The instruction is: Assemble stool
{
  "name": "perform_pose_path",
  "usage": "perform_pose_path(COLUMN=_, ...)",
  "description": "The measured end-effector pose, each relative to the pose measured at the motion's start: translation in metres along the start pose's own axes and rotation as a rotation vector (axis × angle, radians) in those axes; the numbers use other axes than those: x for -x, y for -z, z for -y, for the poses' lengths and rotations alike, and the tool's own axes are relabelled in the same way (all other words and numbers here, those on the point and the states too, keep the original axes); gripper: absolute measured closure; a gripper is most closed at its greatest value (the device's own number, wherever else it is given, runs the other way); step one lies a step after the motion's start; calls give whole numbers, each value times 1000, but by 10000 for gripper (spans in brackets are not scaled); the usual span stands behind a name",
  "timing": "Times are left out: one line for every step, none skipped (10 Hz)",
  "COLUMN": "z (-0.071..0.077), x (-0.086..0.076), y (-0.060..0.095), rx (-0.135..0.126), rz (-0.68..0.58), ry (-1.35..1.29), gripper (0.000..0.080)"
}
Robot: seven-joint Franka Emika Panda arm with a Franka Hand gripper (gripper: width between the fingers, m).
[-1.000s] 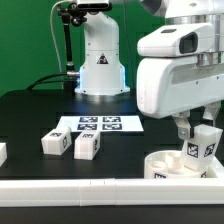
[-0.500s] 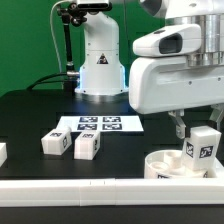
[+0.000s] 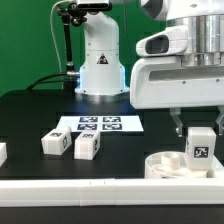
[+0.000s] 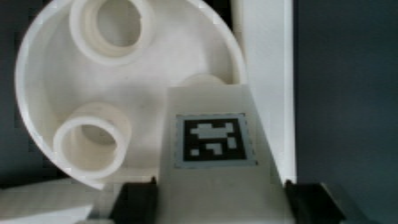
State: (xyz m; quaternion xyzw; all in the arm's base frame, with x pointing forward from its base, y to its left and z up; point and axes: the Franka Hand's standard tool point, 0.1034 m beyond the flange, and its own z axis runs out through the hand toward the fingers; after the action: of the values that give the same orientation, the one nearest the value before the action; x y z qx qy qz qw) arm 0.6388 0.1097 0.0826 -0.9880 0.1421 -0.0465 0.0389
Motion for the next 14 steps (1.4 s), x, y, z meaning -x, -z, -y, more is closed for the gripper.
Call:
perform_pose_path(z=-1, x=0, y=0, rx=-7, rz=4, ry=-117, gripper=459)
perform_pose_path(z=-1, x=1, y=0, rx=-12, rz=6, ry=-226, gripper=459)
perform_pose_path(z=-1, x=1, y=0, rx=-13, rz=8, ry=-300, gripper=459)
perform_pose_path(z=-2, x=1, y=0, rx=-17, rz=11, ry=-397, gripper=459)
perform_pose_path(z=-2, x=1, y=-1, rx=-22, rz=18, ry=-507, gripper=459)
perform_pose_path(z=-2, x=1, y=-1, rx=-30, rz=28, ry=-659, gripper=459)
perform_pose_path(z=-2, x=2, y=-1, rx=-31, rz=29, ry=-700, gripper=459)
perform_pose_path(z=-1, x=2, y=-1, rx=-35, rz=35, ry=-804, gripper=459)
perform_pose_path(z=0, x=3, y=-1, rx=-33, rz=37, ry=-877, gripper=459)
perform_pose_path(z=1, x=3, y=-1, rx=-33, rz=39, ry=-955, gripper=459)
perform_pose_path(z=2, x=4, y=-1, rx=-35, rz=44, ry=-1046, gripper=459)
perform_pose_path(z=3, x=4, y=-1, rx=-38, rz=51, ry=-1139, gripper=459)
perform_pose_path(z=4, x=4, y=-1, rx=-43, rz=59, ry=-1215, gripper=459)
perform_pose_path(z=4, x=4, y=-1, rx=-48, rz=66, ry=-1275, gripper=459)
